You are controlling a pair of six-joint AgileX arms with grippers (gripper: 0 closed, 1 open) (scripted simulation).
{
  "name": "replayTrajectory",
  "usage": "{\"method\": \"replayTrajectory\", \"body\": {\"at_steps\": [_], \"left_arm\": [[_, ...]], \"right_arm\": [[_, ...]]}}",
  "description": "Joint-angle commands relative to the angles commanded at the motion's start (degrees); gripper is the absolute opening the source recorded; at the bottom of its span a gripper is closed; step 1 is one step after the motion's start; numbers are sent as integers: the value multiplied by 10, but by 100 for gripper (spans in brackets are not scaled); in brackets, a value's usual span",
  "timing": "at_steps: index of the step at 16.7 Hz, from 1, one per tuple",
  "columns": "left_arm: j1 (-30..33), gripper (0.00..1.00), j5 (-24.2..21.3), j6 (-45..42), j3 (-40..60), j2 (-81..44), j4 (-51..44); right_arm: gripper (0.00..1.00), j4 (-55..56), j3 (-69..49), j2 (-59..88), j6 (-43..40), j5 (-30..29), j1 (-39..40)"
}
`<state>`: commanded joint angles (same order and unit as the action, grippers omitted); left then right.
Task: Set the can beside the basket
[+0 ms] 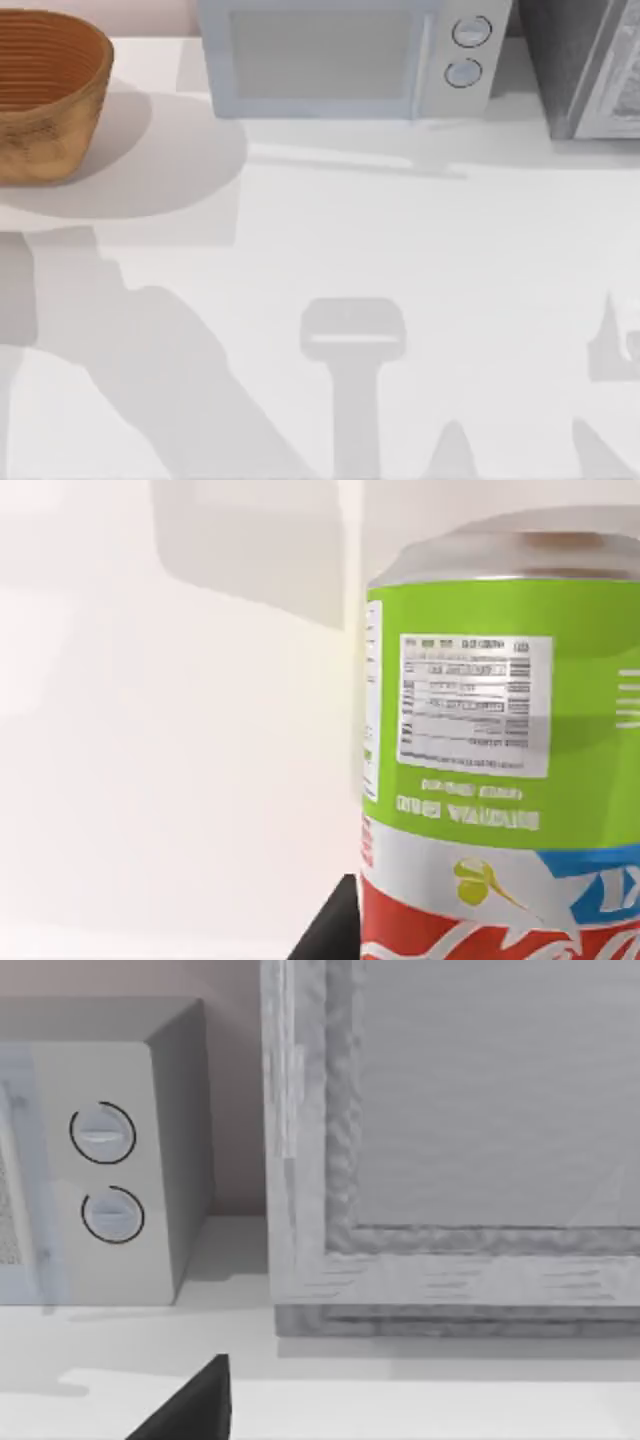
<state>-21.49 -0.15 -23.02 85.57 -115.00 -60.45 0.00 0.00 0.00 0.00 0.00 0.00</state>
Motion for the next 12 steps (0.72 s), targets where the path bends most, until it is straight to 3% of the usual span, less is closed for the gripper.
{"method": "replayTrajectory", "body": {"at_steps": [3, 12], "left_arm": [[0, 98, 0, 0, 0, 0, 0], [1, 100, 0, 0, 0, 0, 0]], "right_arm": [[100, 0, 0, 0, 0, 0, 0], [100, 0, 0, 0, 0, 0, 0]]}}
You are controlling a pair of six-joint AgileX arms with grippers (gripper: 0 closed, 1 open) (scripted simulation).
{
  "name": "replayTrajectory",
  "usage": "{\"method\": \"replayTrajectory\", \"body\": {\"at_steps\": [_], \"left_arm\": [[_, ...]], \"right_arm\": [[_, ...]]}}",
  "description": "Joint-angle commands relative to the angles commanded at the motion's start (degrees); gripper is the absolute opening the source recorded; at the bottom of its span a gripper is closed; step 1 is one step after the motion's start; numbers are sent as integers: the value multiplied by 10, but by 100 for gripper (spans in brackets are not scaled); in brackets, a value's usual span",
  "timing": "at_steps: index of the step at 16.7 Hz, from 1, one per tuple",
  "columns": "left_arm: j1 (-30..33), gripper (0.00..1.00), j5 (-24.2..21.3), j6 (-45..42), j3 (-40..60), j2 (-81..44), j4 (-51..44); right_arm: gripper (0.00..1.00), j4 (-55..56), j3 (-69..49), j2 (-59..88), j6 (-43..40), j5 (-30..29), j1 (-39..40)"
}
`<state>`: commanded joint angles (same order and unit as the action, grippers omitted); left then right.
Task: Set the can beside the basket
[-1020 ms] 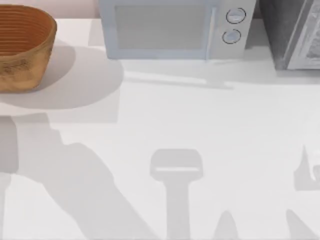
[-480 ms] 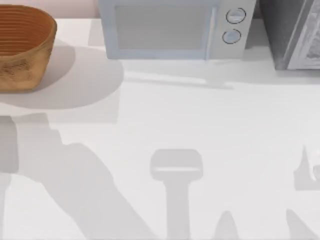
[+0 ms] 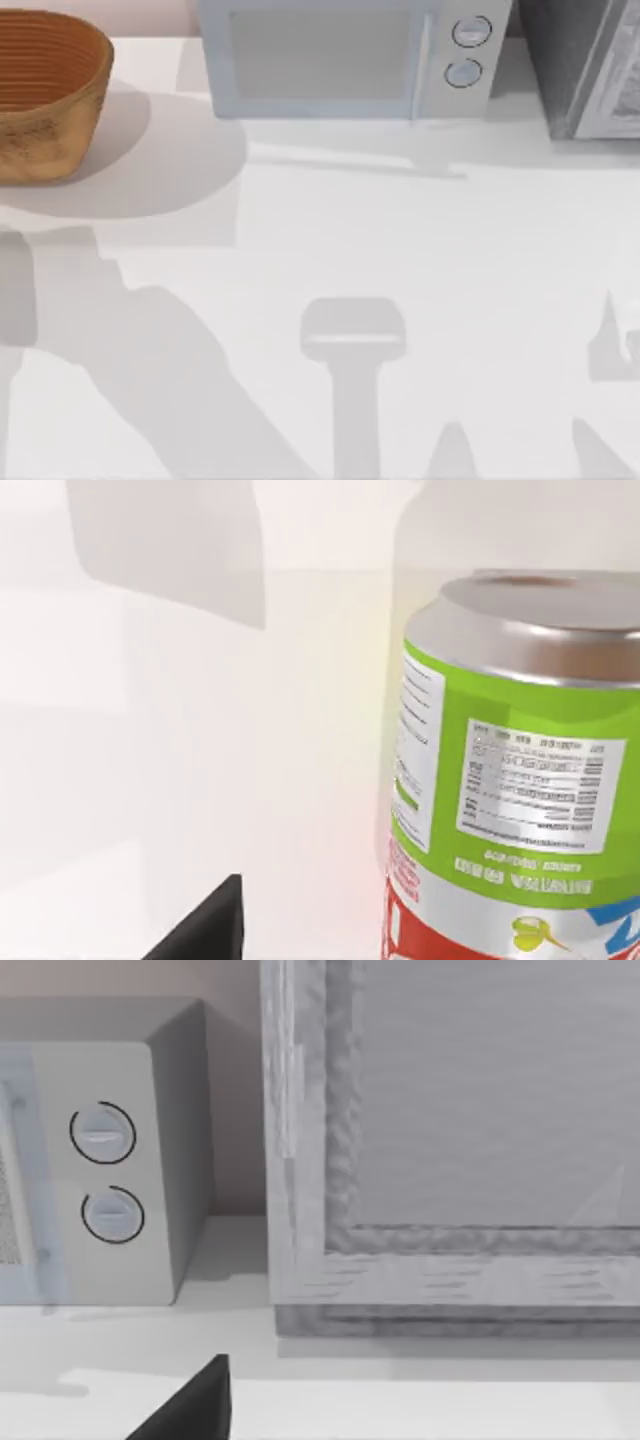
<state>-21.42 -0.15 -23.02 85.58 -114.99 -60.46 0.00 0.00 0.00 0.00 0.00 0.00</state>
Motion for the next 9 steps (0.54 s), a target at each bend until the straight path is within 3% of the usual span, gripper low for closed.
{"method": "replayTrajectory", "body": {"at_steps": [9], "left_arm": [[1, 100, 0, 1, 66, 17, -84]], "right_arm": [[100, 0, 0, 0, 0, 0, 0]]}}
